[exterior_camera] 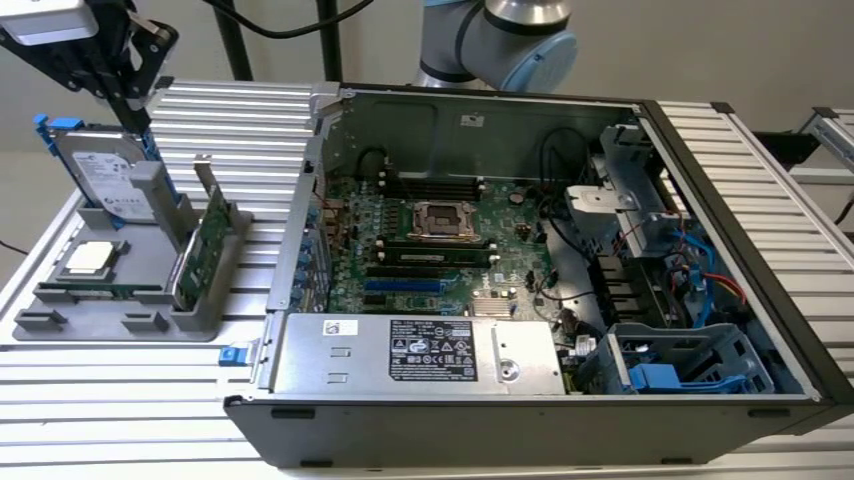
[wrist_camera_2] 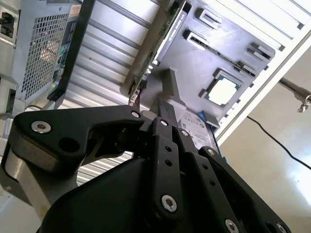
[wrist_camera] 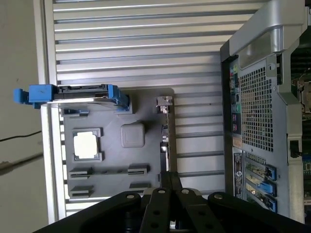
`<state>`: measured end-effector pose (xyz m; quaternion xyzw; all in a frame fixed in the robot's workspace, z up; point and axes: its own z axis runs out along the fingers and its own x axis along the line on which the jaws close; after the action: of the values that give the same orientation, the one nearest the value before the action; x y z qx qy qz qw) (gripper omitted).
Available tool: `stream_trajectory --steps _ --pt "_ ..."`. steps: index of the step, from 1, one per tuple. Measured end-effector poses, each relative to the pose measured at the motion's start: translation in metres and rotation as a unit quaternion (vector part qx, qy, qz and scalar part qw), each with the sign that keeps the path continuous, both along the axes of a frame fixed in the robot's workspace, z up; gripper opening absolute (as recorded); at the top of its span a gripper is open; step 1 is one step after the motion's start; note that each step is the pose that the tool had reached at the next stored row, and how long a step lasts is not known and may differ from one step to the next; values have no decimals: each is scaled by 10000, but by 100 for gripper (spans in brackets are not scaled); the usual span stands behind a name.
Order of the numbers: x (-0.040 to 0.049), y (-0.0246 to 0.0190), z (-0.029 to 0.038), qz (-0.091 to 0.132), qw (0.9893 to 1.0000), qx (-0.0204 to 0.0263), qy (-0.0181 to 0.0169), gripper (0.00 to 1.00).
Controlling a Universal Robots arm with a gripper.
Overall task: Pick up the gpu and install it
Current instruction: 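Pick up the gpu and move the gpu toward the slot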
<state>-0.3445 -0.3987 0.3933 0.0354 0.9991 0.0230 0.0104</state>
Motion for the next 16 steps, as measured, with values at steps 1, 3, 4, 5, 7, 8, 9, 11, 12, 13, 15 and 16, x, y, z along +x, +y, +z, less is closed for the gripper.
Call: stream_trajectory --steps 1,3,4,5,7,8,9,11,12,13,15,16 --pt "0 0 0 0 10000 0 0 0" --pt "0 0 0 0 10000 0 0 0" --pt "0 0 0 0 10000 0 0 0" --pt "-1 0 0 0 10000 0 0 0" --pt "-1 0 0 0 10000 0 0 0" --pt "-1 0 0 0 10000 0 0 0" --pt "-1 0 0 0 10000 0 0 100" --pt "-1 0 0 0 10000 0 0 100" --pt "-1 0 0 0 10000 0 0 100" --pt "-2 0 0 0 10000 0 0 100" --pt "-2 0 0 0 10000 0 0 100" --pt "-3 0 0 0 10000 0 0 100"
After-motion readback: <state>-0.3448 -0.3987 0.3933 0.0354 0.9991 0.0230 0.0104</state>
